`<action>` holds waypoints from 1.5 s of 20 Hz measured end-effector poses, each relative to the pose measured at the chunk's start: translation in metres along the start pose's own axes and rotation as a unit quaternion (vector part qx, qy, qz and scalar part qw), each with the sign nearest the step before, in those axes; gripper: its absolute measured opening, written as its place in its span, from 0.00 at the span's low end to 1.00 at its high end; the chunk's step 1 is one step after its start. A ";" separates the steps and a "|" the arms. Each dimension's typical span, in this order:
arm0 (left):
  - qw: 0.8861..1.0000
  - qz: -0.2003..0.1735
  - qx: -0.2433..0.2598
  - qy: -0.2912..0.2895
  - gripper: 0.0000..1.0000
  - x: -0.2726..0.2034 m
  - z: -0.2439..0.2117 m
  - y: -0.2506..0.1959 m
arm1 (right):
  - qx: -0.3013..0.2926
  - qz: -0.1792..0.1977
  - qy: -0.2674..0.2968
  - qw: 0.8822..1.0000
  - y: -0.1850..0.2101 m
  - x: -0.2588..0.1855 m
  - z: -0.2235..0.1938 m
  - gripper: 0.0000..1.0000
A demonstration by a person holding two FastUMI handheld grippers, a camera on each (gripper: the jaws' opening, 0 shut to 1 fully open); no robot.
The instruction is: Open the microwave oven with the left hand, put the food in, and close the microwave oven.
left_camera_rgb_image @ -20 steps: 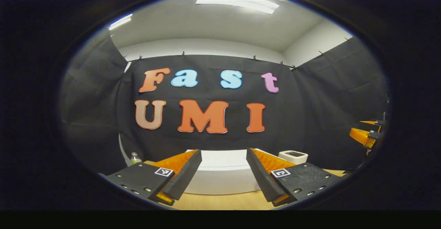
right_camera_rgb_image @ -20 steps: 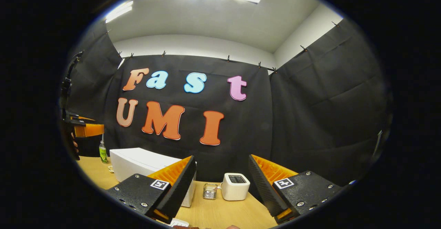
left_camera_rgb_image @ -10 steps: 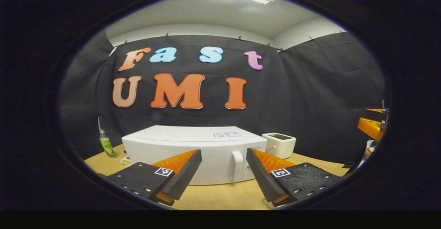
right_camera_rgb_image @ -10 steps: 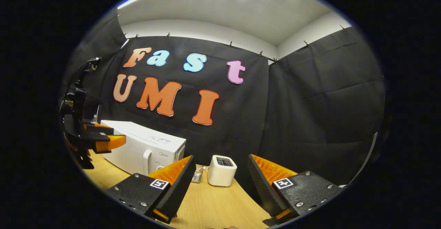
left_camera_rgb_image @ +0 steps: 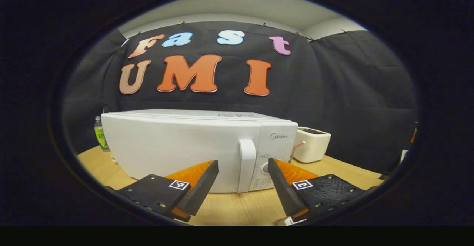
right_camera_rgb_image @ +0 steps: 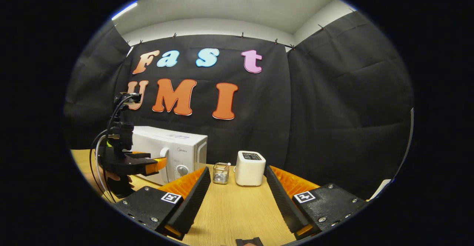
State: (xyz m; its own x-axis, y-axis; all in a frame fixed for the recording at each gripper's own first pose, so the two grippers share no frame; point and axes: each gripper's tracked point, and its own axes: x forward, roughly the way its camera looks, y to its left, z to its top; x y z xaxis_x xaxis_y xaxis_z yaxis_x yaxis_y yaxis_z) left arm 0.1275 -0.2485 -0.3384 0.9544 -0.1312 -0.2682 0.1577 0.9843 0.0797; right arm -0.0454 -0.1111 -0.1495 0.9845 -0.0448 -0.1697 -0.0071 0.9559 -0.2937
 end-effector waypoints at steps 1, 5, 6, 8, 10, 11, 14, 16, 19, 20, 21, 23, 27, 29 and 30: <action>1.000 0.005 -0.001 0.005 0.84 0.006 -0.005 0.000 | 0.001 0.002 0.006 1.000 0.001 0.002 -0.006 0.94; 0.999 0.037 -0.001 0.032 0.84 0.027 -0.028 0.008 | 0.006 0.003 0.020 1.000 0.001 0.004 -0.026 0.95; 0.998 0.045 -0.005 0.037 0.82 0.030 -0.033 0.010 | 0.010 0.004 0.026 1.000 0.002 0.006 -0.032 0.94; 0.998 0.061 -0.007 0.033 0.80 0.031 -0.036 0.014 | 0.017 0.005 0.035 0.999 0.000 0.007 -0.040 0.95; 0.997 0.065 0.000 0.032 0.72 0.033 -0.038 0.010 | 0.022 0.001 0.042 0.999 -0.006 0.011 -0.046 0.94; 0.998 0.056 -0.002 0.034 0.65 0.037 -0.041 0.003 | 0.025 0.000 0.044 0.999 -0.007 0.011 -0.047 0.95; 0.998 0.046 0.009 0.031 0.24 0.037 -0.042 -0.007 | 0.030 -0.001 0.048 0.998 -0.011 0.010 -0.052 0.95; 0.998 0.046 0.022 0.030 0.24 0.035 -0.041 -0.009 | 0.034 -0.003 0.051 0.998 -0.013 0.009 -0.056 0.94; 0.999 0.034 0.010 0.031 0.15 0.036 -0.045 -0.009 | 0.044 -0.004 0.060 0.997 -0.016 0.007 -0.063 0.94; 0.999 0.031 0.006 0.030 0.12 0.035 -0.045 -0.011 | 0.046 -0.004 0.064 0.997 -0.016 0.006 -0.065 0.94; 0.999 0.029 0.010 0.035 0.15 0.034 -0.044 -0.010 | 0.049 -0.005 0.067 0.997 -0.017 0.005 -0.067 0.94; 0.999 0.025 0.007 0.036 0.17 0.033 -0.046 -0.012 | 0.053 -0.005 0.068 0.996 -0.017 0.002 -0.068 0.94; 0.999 0.014 -0.006 0.033 0.13 0.032 -0.045 -0.012 | 0.055 -0.006 0.073 0.996 -0.017 0.000 -0.073 0.94; 0.999 0.017 -0.012 0.028 0.09 0.031 -0.044 -0.011 | 0.057 -0.005 0.076 0.995 -0.017 0.000 -0.077 0.96; 0.999 0.018 -0.007 0.028 0.07 0.031 -0.046 -0.013 | 0.058 -0.005 0.078 0.995 -0.017 0.000 -0.079 0.94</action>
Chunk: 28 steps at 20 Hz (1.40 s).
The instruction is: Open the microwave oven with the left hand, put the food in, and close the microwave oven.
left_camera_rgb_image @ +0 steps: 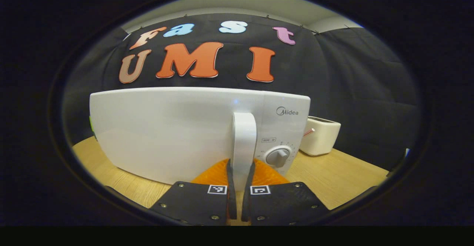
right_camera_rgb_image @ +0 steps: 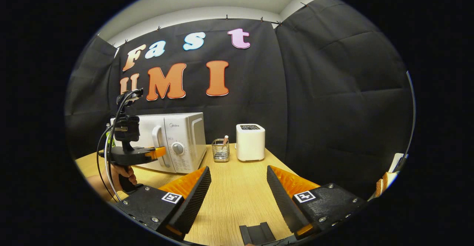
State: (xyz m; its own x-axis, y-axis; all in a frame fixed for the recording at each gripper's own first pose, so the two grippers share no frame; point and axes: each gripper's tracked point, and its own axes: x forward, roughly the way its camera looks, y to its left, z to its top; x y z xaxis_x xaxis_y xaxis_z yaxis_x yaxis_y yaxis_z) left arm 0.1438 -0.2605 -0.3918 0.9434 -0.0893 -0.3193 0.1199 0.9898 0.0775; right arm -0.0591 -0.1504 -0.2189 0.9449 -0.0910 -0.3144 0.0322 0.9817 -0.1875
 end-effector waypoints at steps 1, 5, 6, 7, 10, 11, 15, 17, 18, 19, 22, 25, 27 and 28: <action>1.000 0.002 -0.002 -0.004 0.05 -0.005 0.000 0.001 | 0.001 0.000 0.003 1.000 -0.001 0.000 -0.003 0.94; 1.000 -0.006 0.011 -0.024 0.05 -0.031 -0.001 0.000 | 0.009 0.001 0.015 1.000 0.000 0.005 -0.012 0.94; 1.000 -0.010 0.007 -0.018 0.07 -0.038 -0.004 0.002 | 0.013 0.004 0.020 1.000 0.002 0.007 -0.015 0.94; 1.000 -0.014 0.009 -0.018 0.07 -0.047 -0.004 0.002 | 0.016 0.005 0.025 1.000 0.004 0.007 -0.018 0.94; 0.999 -0.030 0.019 -0.025 0.07 -0.077 -0.005 0.008 | 0.028 0.016 0.033 0.999 0.014 0.006 -0.024 0.93; 0.999 -0.036 0.019 -0.025 0.07 -0.087 -0.005 0.009 | 0.031 0.021 0.036 0.999 0.018 0.005 -0.026 0.93; 0.998 -0.055 0.019 -0.032 0.07 -0.131 -0.012 0.021 | 0.034 0.031 0.050 0.998 0.033 0.008 -0.038 0.93; 0.996 -0.069 0.038 -0.028 0.08 -0.152 -0.015 0.030 | 0.033 0.034 0.069 0.997 0.042 0.010 -0.050 0.93; 0.996 -0.075 0.040 -0.024 0.08 -0.161 -0.016 0.037 | 0.034 0.038 0.079 0.996 0.048 0.010 -0.056 0.93; 0.996 -0.080 0.041 -0.025 0.10 -0.172 -0.016 0.043 | 0.037 0.042 0.087 0.995 0.053 0.009 -0.059 0.93; 0.995 -0.081 0.046 -0.027 0.08 -0.200 -0.017 0.062 | 0.051 0.039 0.093 0.994 0.058 0.010 -0.059 0.90; 0.995 -0.074 0.054 -0.034 0.07 -0.225 -0.018 0.086 | 0.072 0.041 0.095 0.992 0.059 0.003 -0.055 0.89; 0.996 -0.065 0.053 -0.040 0.08 -0.241 -0.019 0.104 | 0.088 0.044 0.089 0.991 0.063 -0.001 -0.049 0.89; 0.996 -0.058 0.051 -0.042 0.08 -0.248 -0.018 0.114 | 0.091 0.045 0.088 0.991 0.065 -0.002 -0.048 0.89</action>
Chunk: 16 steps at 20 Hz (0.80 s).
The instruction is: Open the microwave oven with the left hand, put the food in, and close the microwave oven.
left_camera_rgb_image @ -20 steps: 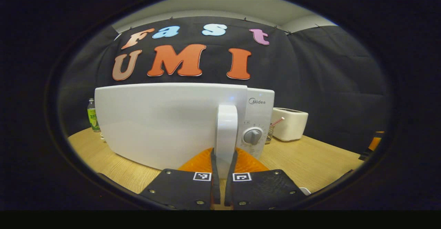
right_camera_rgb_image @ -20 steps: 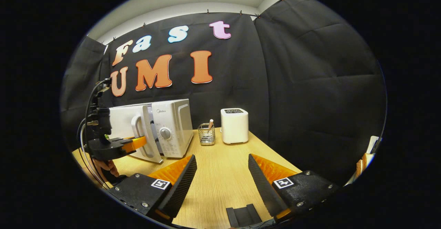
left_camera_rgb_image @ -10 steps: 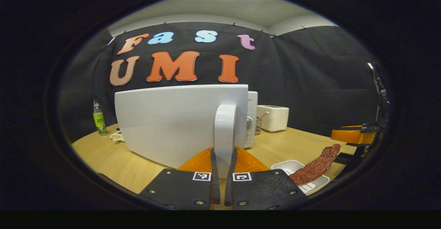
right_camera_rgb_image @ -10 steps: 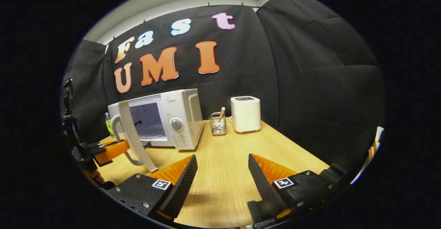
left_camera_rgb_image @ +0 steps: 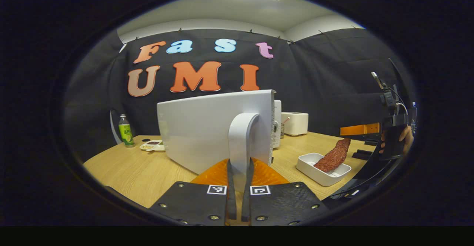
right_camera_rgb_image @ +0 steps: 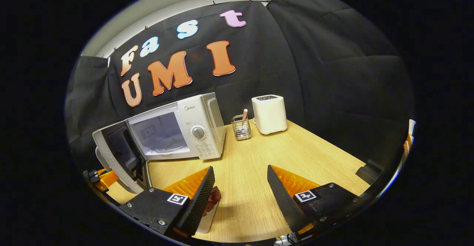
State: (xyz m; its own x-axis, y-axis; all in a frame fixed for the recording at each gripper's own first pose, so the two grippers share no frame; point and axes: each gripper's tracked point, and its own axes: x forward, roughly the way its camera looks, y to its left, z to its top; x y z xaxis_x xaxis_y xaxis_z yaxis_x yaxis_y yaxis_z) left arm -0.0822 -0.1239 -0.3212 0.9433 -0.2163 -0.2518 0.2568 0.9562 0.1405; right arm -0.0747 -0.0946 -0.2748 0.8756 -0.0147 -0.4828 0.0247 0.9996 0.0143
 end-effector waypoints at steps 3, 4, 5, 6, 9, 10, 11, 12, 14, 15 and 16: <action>1.000 0.026 0.003 -0.006 0.10 -0.024 0.000 0.026 | -0.010 -0.007 -0.004 1.000 0.004 -0.004 -0.001 0.89; 0.999 0.037 0.005 -0.006 0.10 -0.032 -0.001 0.035 | -0.014 -0.010 -0.004 1.000 0.005 -0.004 -0.002 0.89; 0.999 0.049 0.005 -0.008 0.08 -0.039 0.000 0.046 | -0.014 -0.011 -0.003 1.000 0.007 -0.006 -0.003 0.89; 0.998 0.061 0.004 -0.009 0.07 -0.047 -0.002 0.057 | -0.011 -0.011 -0.001 1.000 0.010 -0.007 -0.003 0.89; 0.995 0.098 -0.001 -0.014 0.07 -0.068 -0.002 0.094 | -0.003 -0.008 0.007 1.000 0.020 -0.010 -0.010 0.89; 0.994 0.109 -0.002 -0.015 0.07 -0.074 -0.002 0.106 | -0.002 -0.007 0.011 1.000 0.026 -0.010 -0.012 0.89; 0.993 0.118 -0.003 -0.019 0.05 -0.079 0.000 0.117 | -0.003 -0.007 0.014 1.000 0.029 -0.010 -0.016 0.89; 0.992 0.127 -0.004 -0.019 0.07 -0.083 -0.001 0.128 | -0.005 -0.007 0.017 1.000 0.033 -0.009 -0.019 0.89; 0.991 0.135 -0.010 -0.023 0.06 -0.089 -0.002 0.146 | -0.005 -0.007 0.023 1.000 0.038 -0.010 -0.024 0.89; 0.991 0.131 -0.016 -0.027 0.06 -0.091 -0.001 0.152 | -0.005 -0.008 0.026 1.000 0.040 -0.011 -0.026 0.89; 0.992 0.126 -0.019 -0.027 0.04 -0.090 -0.002 0.155 | -0.005 -0.011 0.027 1.000 0.042 -0.010 -0.028 0.89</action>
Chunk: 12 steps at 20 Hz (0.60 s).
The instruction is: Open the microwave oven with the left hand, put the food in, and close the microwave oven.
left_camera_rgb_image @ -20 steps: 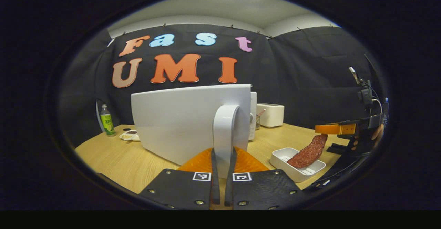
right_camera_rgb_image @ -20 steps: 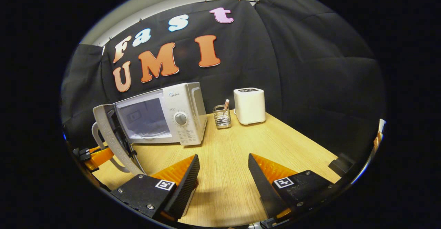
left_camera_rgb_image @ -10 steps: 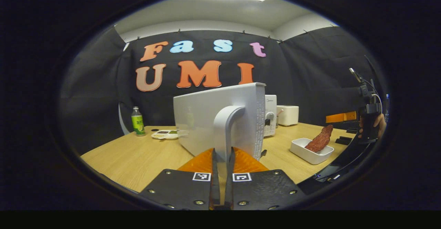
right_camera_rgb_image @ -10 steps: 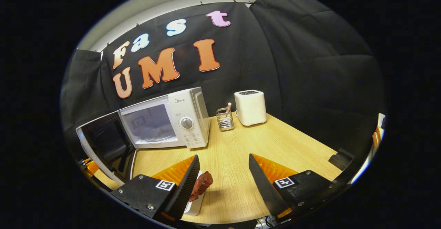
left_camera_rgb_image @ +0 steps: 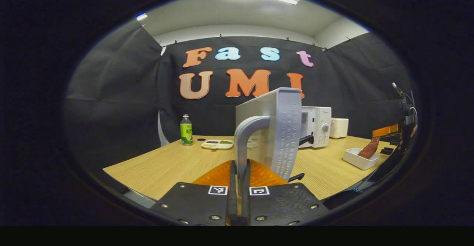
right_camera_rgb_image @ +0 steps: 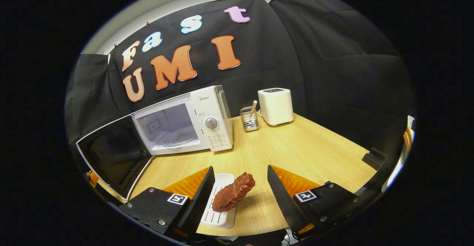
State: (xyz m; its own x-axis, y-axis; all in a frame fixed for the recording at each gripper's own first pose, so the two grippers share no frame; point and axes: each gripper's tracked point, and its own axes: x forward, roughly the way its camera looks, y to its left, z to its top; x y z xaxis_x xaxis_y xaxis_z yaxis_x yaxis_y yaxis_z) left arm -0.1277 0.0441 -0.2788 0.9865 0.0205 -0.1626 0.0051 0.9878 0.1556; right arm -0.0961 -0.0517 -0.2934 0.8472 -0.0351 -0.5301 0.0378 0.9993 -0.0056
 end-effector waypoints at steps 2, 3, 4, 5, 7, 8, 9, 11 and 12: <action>1.000 -0.011 0.005 -0.002 0.04 -0.001 0.000 0.007 | 0.000 -0.008 0.004 1.000 0.001 0.002 -0.003 0.88; 1.000 -0.016 0.008 -0.005 0.06 -0.001 0.002 0.011 | 0.002 -0.010 0.007 1.000 0.003 0.001 -0.004 0.88; 1.000 -0.022 0.008 -0.005 0.04 -0.001 0.002 0.016 | 0.005 -0.012 0.008 1.000 0.004 0.001 -0.004 0.88; 1.000 -0.028 0.006 -0.005 0.09 -0.001 0.002 0.021 | 0.010 -0.015 0.009 1.000 0.004 0.001 -0.006 0.88; 0.999 -0.041 0.006 -0.005 0.09 0.001 0.003 0.031 | 0.019 -0.023 0.015 0.999 0.003 0.002 -0.009 0.87; 0.999 -0.047 0.007 -0.003 0.09 0.001 0.002 0.036 | 0.023 -0.025 0.019 0.999 0.004 0.002 -0.012 0.87; 0.999 -0.052 0.008 -0.003 0.09 0.001 0.002 0.039 | 0.027 -0.027 0.020 0.999 0.003 0.003 -0.012 0.87; 0.998 -0.057 0.010 -0.001 0.03 0.001 0.001 0.046 | 0.044 -0.032 0.025 0.998 0.003 0.007 -0.014 0.86; 0.998 -0.057 0.010 0.001 0.07 -0.001 0.000 0.050 | 0.057 -0.031 0.031 0.997 0.003 0.010 -0.016 0.84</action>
State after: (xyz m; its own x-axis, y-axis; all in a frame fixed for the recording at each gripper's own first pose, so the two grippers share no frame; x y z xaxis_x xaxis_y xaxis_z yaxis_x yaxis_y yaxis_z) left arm -0.1286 0.0936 -0.2706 0.9789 -0.0914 -0.1827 0.1206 0.9805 0.1552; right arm -0.0963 -0.0486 -0.3120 0.8066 -0.0931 -0.5837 0.1528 0.9868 0.0538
